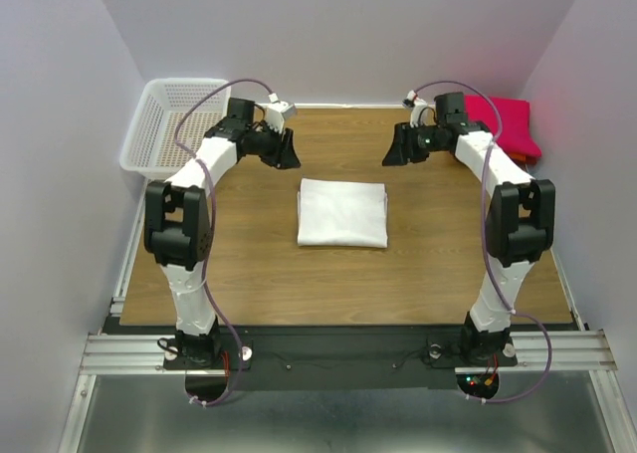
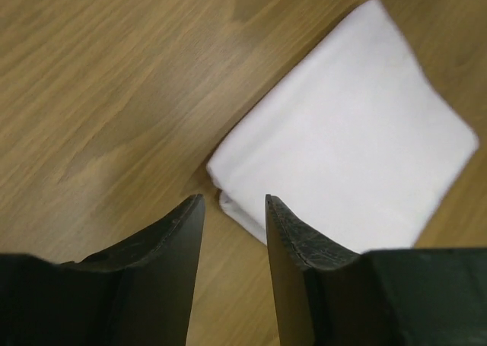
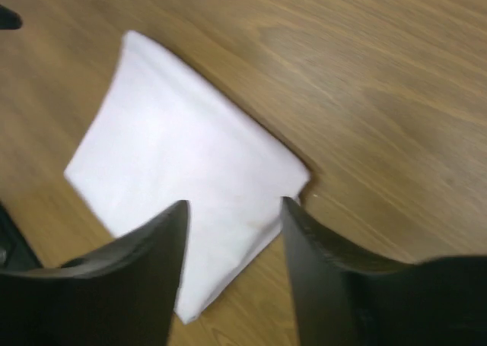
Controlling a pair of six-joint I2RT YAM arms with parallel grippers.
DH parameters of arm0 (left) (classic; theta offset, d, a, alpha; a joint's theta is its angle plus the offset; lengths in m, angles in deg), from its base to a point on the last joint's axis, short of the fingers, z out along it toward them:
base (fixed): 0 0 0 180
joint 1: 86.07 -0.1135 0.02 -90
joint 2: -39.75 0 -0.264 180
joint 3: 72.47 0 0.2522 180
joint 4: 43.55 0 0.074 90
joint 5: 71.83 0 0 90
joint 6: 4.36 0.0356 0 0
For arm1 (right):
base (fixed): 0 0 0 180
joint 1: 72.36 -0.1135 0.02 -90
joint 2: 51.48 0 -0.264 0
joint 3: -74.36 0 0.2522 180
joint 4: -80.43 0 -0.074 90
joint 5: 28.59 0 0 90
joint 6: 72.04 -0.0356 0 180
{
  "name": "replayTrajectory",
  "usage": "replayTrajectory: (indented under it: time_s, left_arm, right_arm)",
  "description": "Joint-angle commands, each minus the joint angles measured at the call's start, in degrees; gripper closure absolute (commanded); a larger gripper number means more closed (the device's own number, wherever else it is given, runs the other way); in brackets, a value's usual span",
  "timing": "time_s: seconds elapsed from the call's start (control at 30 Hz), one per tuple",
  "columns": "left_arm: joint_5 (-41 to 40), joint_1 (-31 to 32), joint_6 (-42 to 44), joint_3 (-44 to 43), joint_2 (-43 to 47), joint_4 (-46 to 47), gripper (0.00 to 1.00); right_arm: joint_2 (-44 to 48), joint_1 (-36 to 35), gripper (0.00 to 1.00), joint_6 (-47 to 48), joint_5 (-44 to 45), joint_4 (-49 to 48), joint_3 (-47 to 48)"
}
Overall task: Fold and stack the t-shirts
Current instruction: Fold the tshirt
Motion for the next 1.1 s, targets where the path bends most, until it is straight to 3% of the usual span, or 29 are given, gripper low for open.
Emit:
replayTrajectory:
  time_s: [0.0, 0.03, 0.17, 0.27, 0.53, 0.67, 0.77, 0.93, 1.07]
  left_arm:
    - [13.84, 0.82, -13.45, 7.13, 8.68, 12.4, 0.55]
    - [15.42, 0.91, -22.1, 10.8, 8.33, 18.7, 0.56]
    - [19.39, 1.79, -37.61, 20.67, 7.1, 35.87, 0.56]
    - [19.48, 1.97, -42.57, 24.11, 4.57, 42.74, 0.53]
    - [14.3, 1.35, -37.94, 23.5, -4.23, 39.95, 0.54]
    - [9.64, 1.0, -29.6, 20.43, -5.29, 27.85, 0.58]
    - [12.26, 1.09, -24.75, 18.67, -1.18, 23.07, 0.57]
    - [17.19, 2.05, -23.51, 22.69, 11.2, 22.63, 0.55]
    - [19.39, 5.82, -24.56, 27.09, 15.18, 22.71, 0.55]
  right_arm:
    - [1.24, 0.11, 0.53, -7.16, -15.67, -1.51, -0.15]
    - [0.89, -0.24, 0.55, -10.24, -17.88, -2.29, -1.2]
    - [-1.31, -2.52, 0.52, -14.13, -24.04, -5.54, -5.86]
    - [-4.12, -3.23, 0.48, -17.39, -23.97, -9.24, -8.5]
    - [-11.94, -0.86, 0.48, -10.63, -16.76, -9.07, -10.53]
    - [-10.9, 0.02, 0.5, -8.43, -15.26, -8.72, -10.09]
    - [-5.13, -0.07, 0.59, -8.51, -18.67, -8.19, -8.42]
    - [4.92, -0.59, 0.58, -13.42, -23.08, -8.19, -12.26]
    - [9.49, -2.26, 0.58, -15.02, -23.18, -8.37, -19.46]
